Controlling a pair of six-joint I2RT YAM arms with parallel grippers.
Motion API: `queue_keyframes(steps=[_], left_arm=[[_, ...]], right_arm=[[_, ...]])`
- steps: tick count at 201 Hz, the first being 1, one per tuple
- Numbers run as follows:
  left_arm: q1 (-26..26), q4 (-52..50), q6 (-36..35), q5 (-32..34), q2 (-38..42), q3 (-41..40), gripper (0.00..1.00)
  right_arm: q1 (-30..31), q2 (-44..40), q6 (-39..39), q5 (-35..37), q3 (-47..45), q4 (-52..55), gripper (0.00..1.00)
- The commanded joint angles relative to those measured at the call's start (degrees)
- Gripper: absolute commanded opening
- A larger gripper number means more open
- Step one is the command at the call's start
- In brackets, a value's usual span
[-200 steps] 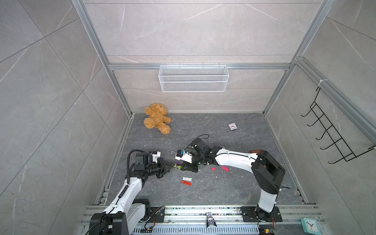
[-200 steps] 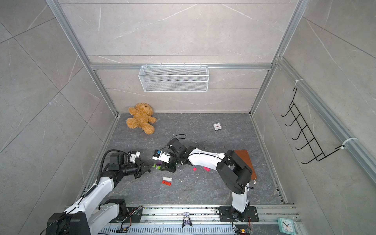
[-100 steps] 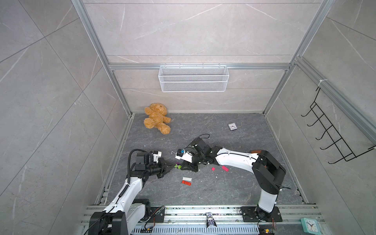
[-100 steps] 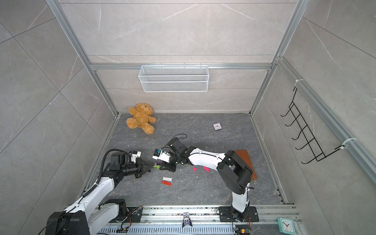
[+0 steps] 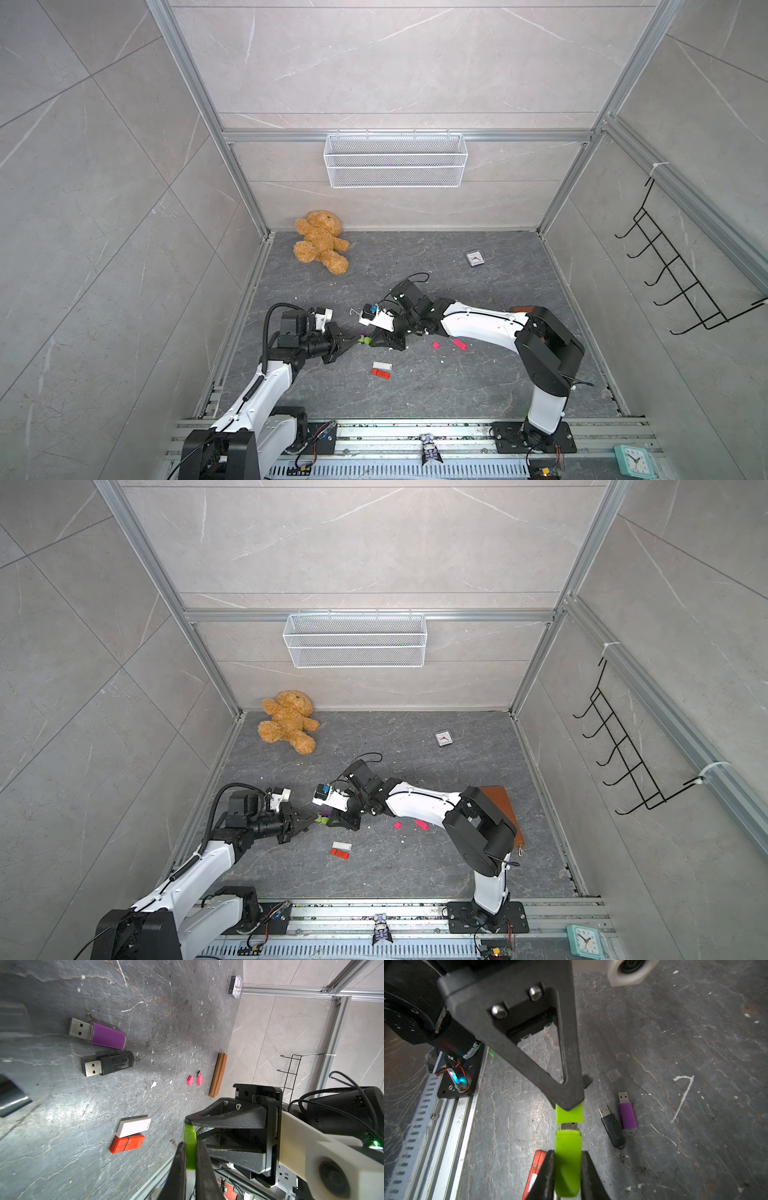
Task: Close the usb drive cover
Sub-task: Close the cover of the USB drive.
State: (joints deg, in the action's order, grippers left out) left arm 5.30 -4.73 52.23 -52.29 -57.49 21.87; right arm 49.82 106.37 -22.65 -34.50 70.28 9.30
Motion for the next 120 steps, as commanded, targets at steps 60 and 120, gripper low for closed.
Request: queue_keyframes(steps=[60,120], left_arm=[[2.79,1.54,-0.9,-0.72,-0.95,1.5,0.0],[5.03,3.91,-0.22,0.03,-3.29,1.86,0.0]], right_arm=[[0.37,-1.75,-7.59,-7.22,4.96,-0.17,0.13],[0.36,-2.0,-4.98,-8.82,5.38,-1.39,0.13]])
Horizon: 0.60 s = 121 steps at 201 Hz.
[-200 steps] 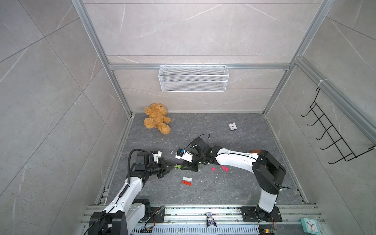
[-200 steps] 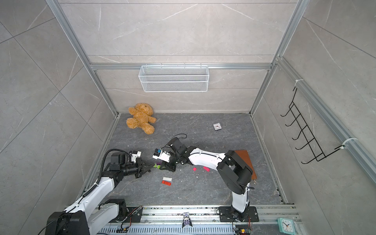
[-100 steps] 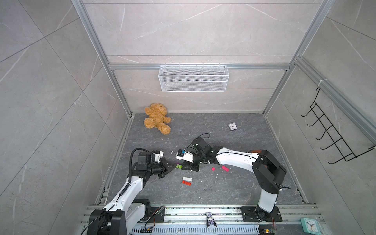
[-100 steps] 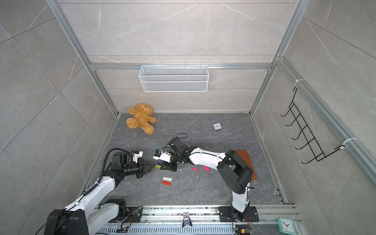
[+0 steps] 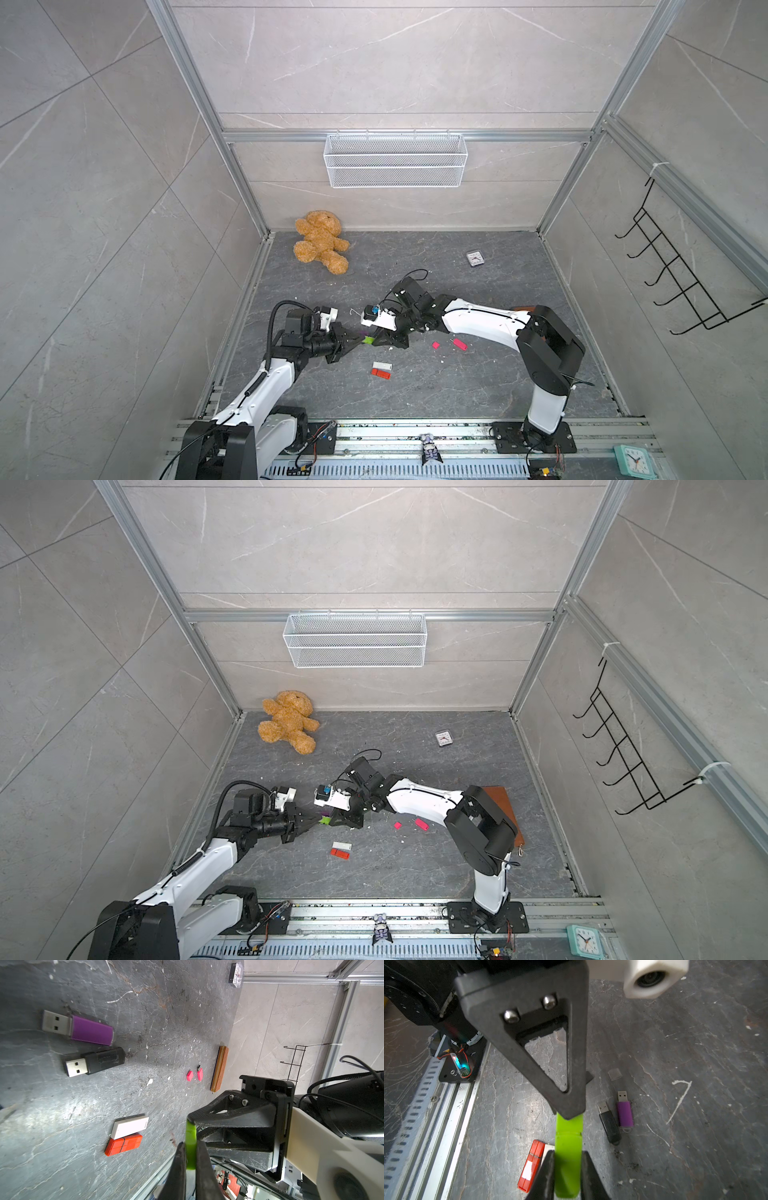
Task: Close the usb drive cover
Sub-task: Close the cover of the USB drive.
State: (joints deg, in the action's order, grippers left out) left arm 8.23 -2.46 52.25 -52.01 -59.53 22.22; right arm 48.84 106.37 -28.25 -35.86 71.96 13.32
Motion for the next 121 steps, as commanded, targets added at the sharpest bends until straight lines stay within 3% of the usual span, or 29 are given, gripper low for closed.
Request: queue_keyframes(steps=[1,39,121], left_arm=[[2.12,1.65,-0.23,-0.18,-1.32,1.51,0.0],[4.04,3.71,1.08,1.18,-1.91,1.07,0.0],[7.3,5.43,2.32,3.94,-3.26,1.84,0.0]], right_arm=[[1.35,-1.98,0.72,-7.47,3.75,-5.28,0.13],[1.09,-2.53,4.93,-8.6,3.39,-8.45,0.13],[0.85,-1.49,4.09,-6.53,3.35,-5.22,0.14]])
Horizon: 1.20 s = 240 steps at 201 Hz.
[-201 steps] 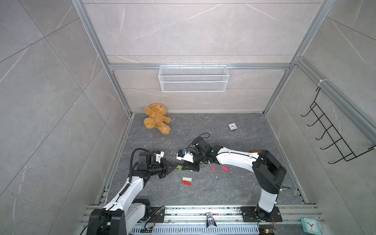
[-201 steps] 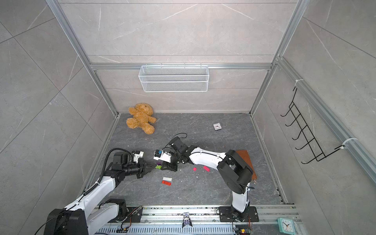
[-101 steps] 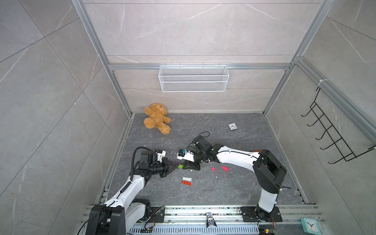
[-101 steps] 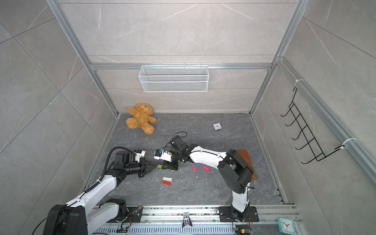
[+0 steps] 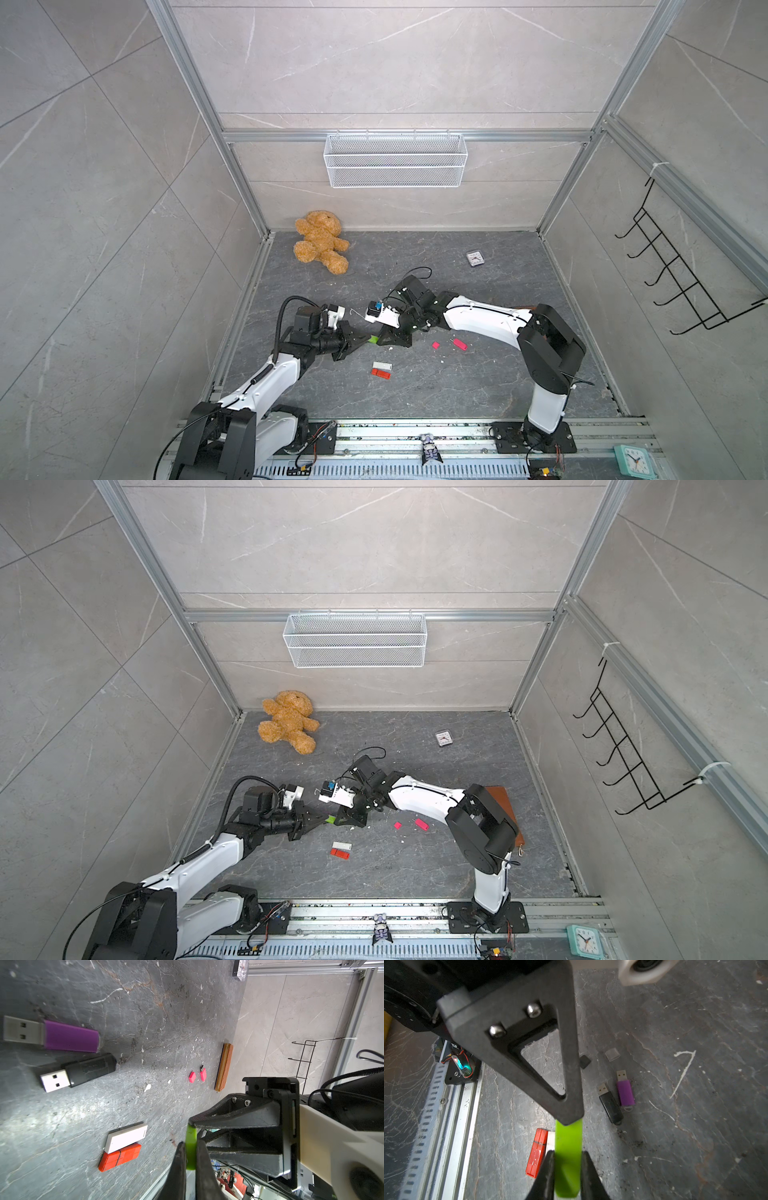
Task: Close the usb drive cover
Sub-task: Close the cover of the USB drive, then place the USB drive at the center of the board.
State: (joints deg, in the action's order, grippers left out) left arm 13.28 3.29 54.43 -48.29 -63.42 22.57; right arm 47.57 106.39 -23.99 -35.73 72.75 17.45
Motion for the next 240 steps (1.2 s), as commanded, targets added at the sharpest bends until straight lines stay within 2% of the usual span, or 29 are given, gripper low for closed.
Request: queue_keyframes(steps=[1,26,40,94,116,157,190,216,240], left_arm=[[2.27,-0.44,0.05,0.44,0.78,1.55,0.0],[2.23,-3.3,-0.37,3.69,4.68,1.85,0.0],[2.26,-5.12,-0.75,5.22,5.93,2.06,0.04],[2.19,-11.37,-2.17,9.57,10.61,4.59,0.37],[2.15,-15.12,-4.19,10.99,11.5,6.39,0.44],[1.67,-20.06,-6.1,13.22,12.82,8.13,0.47],[-0.65,-30.43,-7.92,22.4,17.21,10.69,0.47],[-4.94,-33.73,-8.31,22.56,20.54,10.98,0.47],[-7.47,-36.75,-8.98,22.16,20.19,11.03,0.46]], right_arm=[[2.1,-1.52,-0.13,-6.52,2.48,-9.41,0.14],[2.05,-2.91,-0.97,-4.08,-0.62,-8.69,0.14],[2.0,-3.35,-1.32,-3.25,-1.77,-7.89,0.14],[2.0,-3.99,-3.99,2.01,-3.77,-2.56,0.15],[2.05,-3.71,-4.56,3.9,-4.15,-0.96,0.15],[2.06,-0.59,-4.55,9.84,-2.46,2.9,0.15],[2.84,2.01,-4.98,14.39,-0.19,5.24,0.17],[3.84,4.26,-5.38,16.71,1.6,7.34,0.17],[4.54,5.71,-4.57,16.92,2.06,7.67,0.18]])
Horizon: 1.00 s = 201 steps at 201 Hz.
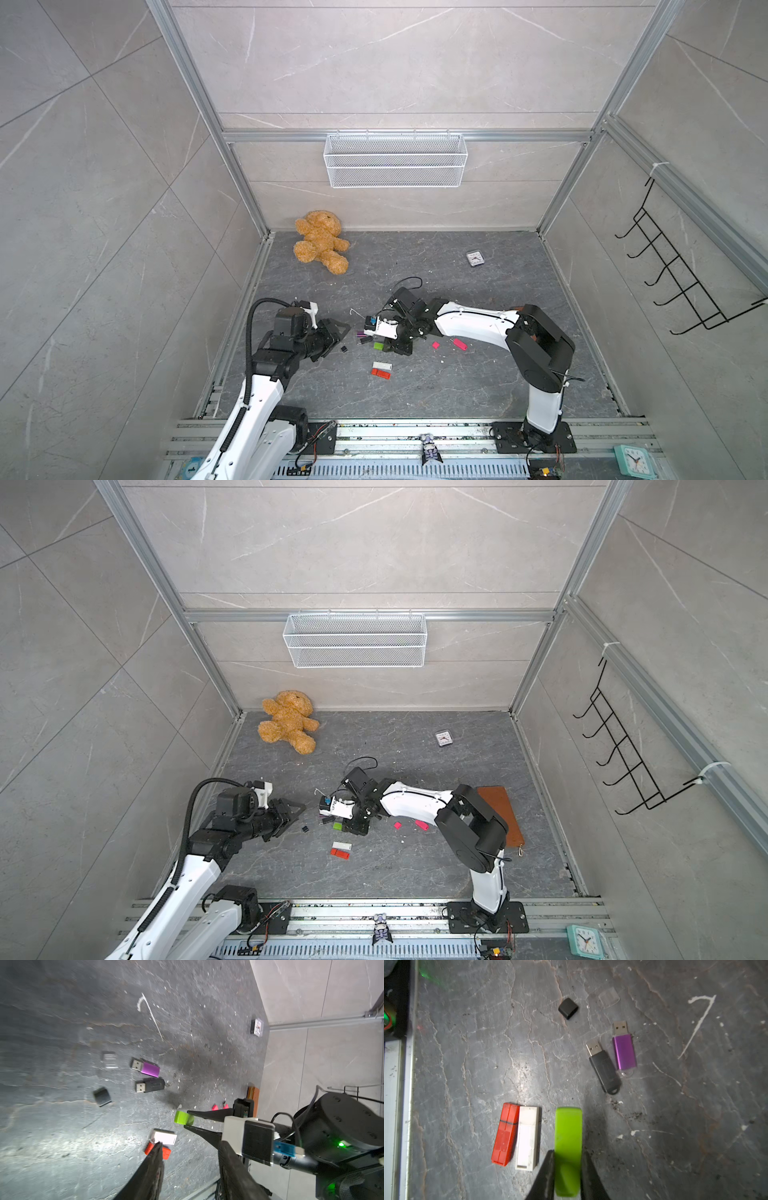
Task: Close the usb drive cover
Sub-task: Place the USB drive at the center of the board.
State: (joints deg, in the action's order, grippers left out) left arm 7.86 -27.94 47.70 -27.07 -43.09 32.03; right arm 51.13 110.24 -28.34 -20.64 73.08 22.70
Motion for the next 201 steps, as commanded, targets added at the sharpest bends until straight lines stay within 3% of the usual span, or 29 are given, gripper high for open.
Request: queue_keyframes(steps=[1,119,201], left_arm=[[-2.1,-5.57,-2.26,0.91,-0.19,1.55,0.46],[-3.29,-6.29,-2.27,-0.09,1.07,-1.32,0.45],[-4.04,-6.76,-3.33,-1.06,0.81,-0.67,0.45]], right_arm=[[0.98,1.89,-0.18,1.84,1.73,2.39,0.18],[3.53,5.52,3.11,8.69,4.53,4.97,0.2],[3.62,2.72,1.74,7.17,2.44,2.16,0.34]])
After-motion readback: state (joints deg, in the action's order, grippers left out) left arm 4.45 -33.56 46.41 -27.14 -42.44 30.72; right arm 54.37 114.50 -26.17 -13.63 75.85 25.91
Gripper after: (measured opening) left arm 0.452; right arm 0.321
